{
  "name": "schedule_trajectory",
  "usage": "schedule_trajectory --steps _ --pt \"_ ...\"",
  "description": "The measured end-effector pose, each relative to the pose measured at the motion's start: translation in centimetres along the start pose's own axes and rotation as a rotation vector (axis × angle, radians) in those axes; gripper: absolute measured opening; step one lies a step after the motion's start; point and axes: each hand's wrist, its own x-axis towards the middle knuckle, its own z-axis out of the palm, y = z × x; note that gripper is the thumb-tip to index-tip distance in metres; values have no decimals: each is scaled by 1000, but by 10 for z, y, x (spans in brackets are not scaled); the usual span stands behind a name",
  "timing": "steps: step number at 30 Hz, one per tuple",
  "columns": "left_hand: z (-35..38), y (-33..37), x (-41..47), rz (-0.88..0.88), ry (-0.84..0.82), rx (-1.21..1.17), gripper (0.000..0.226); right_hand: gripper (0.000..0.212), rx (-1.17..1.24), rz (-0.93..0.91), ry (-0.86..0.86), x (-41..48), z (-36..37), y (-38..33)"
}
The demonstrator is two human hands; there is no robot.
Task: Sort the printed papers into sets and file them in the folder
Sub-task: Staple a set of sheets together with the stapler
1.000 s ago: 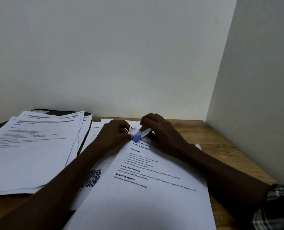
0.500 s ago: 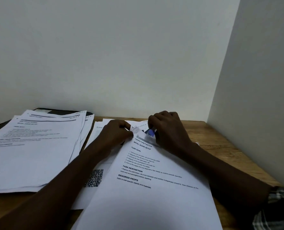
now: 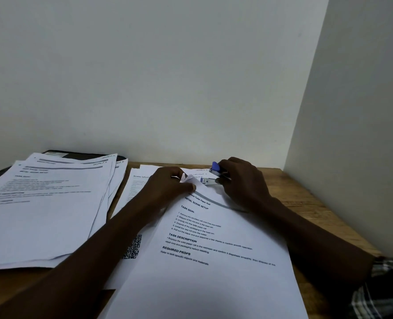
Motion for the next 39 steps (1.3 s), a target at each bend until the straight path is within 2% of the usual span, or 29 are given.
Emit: schedule_trajectory --steps 4,6,9,14,18,23,30,35,39 --pt "0 -1 0 -70 -6 -84 13 13 28 62 -14 -2 -1 2" --pt "-1 0 1 -77 8 -101 14 9 58 109 10 -2 -1 6" --pt "-4 2 2 -75 39 -139 14 19 116 168 58 2 -5 14" --pt "-9 7 1 -81 26 -206 20 22 266 187 116 14 -12 18" --pt "-10 9 2 -65 48 -194 27 13 348 174 -90 17 -7 17" --pt "-10 11 3 -17 69 -184 26 12 270 139 -306 11 2 20" --pt "-5 7 -2 -7 29 -205 22 4 302 181 -404 11 -6 19" --pt "-9 11 -5 -21 8 -349 18 31 361 273 -255 10 -53 16" --pt "-10 17 -8 -14 27 -541 16 63 607 502 -277 -22 -90 20"
